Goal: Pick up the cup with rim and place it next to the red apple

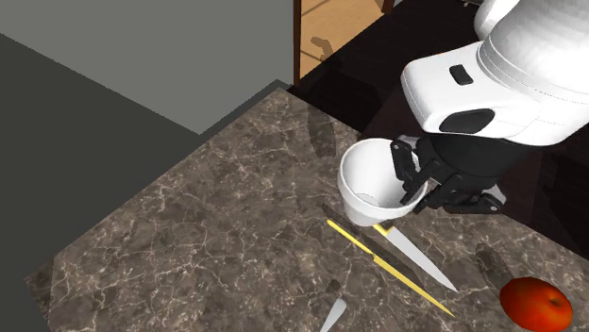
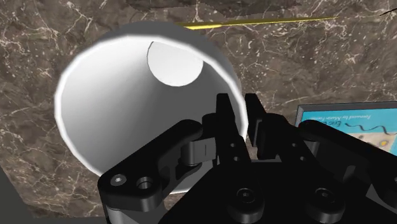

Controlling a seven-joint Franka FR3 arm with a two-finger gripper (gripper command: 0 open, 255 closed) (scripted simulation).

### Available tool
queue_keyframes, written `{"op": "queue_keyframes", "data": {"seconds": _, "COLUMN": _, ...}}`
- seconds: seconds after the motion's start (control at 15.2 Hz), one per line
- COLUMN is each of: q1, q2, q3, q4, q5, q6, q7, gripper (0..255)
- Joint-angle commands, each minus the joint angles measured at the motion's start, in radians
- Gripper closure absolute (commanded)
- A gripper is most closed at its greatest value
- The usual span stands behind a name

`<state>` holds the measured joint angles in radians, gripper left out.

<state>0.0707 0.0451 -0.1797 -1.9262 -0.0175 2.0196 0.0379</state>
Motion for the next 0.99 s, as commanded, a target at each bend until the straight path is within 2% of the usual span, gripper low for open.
{"op": "queue_keyframes", "data": {"seconds": 0.0, "q1": 0.026, "q2": -0.007, "q3": 0.023, "q4": -0.005, "q5": -0.006, "q6": -0.003, "q7": 0.052, "gripper": 255}}
{"op": "queue_keyframes", "data": {"seconds": 0.46, "q1": 0.110, "q2": 0.028, "q3": 0.098, "q4": 0.041, "q5": -0.013, "q6": -0.019, "q7": 0.214, "gripper": 255}}
{"op": "queue_keyframes", "data": {"seconds": 0.92, "q1": 0.194, "q2": 0.107, "q3": 0.165, "q4": 0.147, "q5": -0.024, "q6": -0.051, "q7": 0.368, "gripper": 255}}
